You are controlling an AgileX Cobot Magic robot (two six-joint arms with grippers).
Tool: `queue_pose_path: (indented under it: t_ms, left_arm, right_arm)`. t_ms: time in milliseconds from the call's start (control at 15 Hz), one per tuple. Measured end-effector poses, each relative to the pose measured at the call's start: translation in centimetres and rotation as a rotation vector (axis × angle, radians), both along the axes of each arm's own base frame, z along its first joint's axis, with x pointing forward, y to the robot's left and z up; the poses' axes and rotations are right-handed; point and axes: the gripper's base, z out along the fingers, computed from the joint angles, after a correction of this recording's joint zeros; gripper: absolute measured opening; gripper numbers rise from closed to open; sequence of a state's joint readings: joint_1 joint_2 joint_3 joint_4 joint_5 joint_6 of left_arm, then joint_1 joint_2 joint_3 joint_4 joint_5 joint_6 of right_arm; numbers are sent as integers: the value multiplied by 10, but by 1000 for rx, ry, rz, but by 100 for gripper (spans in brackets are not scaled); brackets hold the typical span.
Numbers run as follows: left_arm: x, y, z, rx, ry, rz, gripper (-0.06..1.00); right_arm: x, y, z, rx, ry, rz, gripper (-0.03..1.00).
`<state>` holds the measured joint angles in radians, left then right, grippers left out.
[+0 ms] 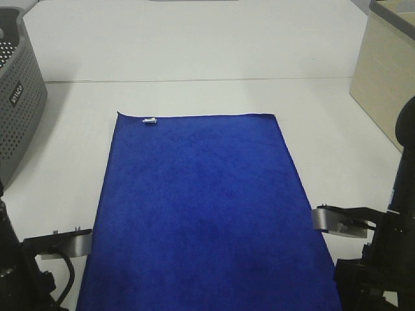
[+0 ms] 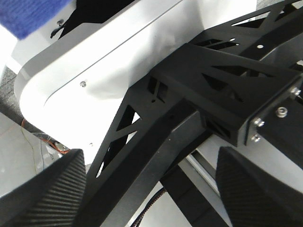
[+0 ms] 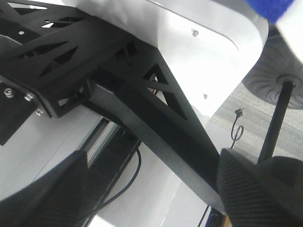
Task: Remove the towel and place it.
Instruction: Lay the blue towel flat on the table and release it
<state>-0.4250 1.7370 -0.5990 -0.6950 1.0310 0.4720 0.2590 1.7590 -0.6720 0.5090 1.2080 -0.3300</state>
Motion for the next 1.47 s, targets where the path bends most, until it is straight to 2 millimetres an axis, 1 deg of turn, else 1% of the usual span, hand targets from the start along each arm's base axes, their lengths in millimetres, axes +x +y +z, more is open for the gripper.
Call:
queue_pose_path:
  t_ms: [200,400,533,600,733,867,933,1000,1067,1133,1200,1333,1467]
  left_arm:
    - [17,-9,13,-42,-34,-20,72]
    - [47,-21,33,-68,-140,-39,72]
    - [73,-26,51,-41,-255,-49,72]
    - [81,-27,57,-30,-290,-48,72]
    - [110,-27,82,22,-421,-28,72]
    - [140,-13,108,58,-543,38,72]
    - [155,-4,121,58,-597,79,72]
    - [168,4,129,60,-632,116,72]
    - [182,14,133,64,-660,156,72]
    - [195,22,135,70,-676,188,72]
    - [208,31,131,80,-676,216,72]
    - [232,43,116,98,-666,239,72]
    - [254,44,101,104,-660,248,72]
  right_arm:
    - [24,6,12,16,-92,-10,74]
    - [51,13,40,36,-238,-30,74]
    - [71,16,61,55,-349,-48,74]
    - [78,16,66,63,-381,-59,74]
    - [105,7,88,82,-492,-135,74]
    - [136,-16,112,101,-598,-245,74]
    - [148,-27,121,103,-637,-282,74]
    - [159,-36,128,101,-672,-309,74]
    - [170,-41,135,103,-710,-319,74]
    - [178,-42,141,106,-743,-310,74]
    - [187,-42,145,111,-769,-305,74]
    - [209,-42,145,118,-801,-303,74]
    - [231,-41,134,118,-793,-293,74]
